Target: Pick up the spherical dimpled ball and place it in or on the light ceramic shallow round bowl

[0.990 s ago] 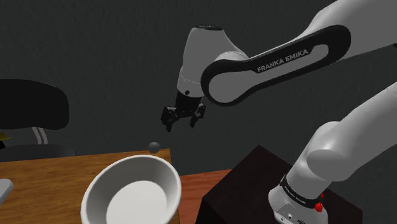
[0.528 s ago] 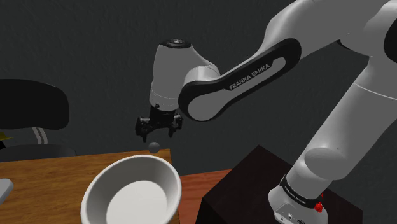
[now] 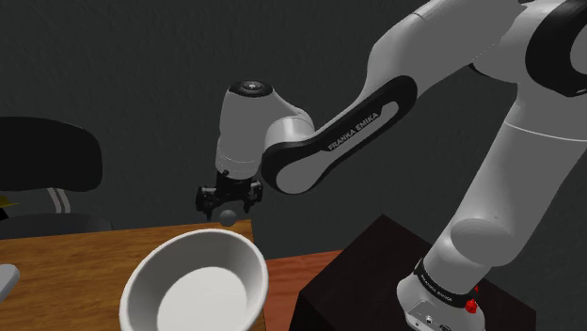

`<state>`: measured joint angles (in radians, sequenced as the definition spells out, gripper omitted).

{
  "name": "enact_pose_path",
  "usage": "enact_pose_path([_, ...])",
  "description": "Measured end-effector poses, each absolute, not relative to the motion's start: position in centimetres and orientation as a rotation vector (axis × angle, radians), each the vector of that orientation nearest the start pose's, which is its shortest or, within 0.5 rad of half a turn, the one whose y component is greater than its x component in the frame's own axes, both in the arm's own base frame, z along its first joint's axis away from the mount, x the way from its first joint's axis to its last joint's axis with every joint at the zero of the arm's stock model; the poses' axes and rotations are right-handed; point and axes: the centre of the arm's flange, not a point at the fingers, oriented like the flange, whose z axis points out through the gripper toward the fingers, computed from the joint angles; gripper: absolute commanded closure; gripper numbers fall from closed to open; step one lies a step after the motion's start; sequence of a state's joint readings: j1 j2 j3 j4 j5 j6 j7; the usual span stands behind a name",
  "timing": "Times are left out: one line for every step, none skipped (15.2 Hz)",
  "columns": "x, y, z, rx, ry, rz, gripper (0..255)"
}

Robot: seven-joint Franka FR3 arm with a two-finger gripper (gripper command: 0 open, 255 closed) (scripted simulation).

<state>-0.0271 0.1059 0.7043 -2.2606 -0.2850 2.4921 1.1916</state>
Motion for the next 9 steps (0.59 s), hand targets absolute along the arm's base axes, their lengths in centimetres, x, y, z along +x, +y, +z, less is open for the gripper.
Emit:
enact_pose_path([42.45,33.99,33.81,-3.037,0.472,-0.293,0])
enact_pose_path([42.47,34.0,33.72,-3.037,0.472,-0.293,0])
enact_pose_path([42.47,34.02,33.64,-3.037,0.472,-0.294,0])
enact_pose_path([42.47,34.02,33.6,-3.037,0.471,-0.294,0])
enact_pose_path([42.47,34.02,33.59,-3.037,0.471,-0.294,0])
enact_pose_path([42.47,34.03,33.59,-3.037,0.471,-0.294,0])
enact_pose_path([42.47,34.03,33.59,-3.037,0.471,-0.294,255])
enact_pose_path([42.47,34.03,33.59,-3.037,0.471,-0.294,255])
enact_pose_path([42.47,34.03,33.59,-3.037,0.471,-0.294,255])
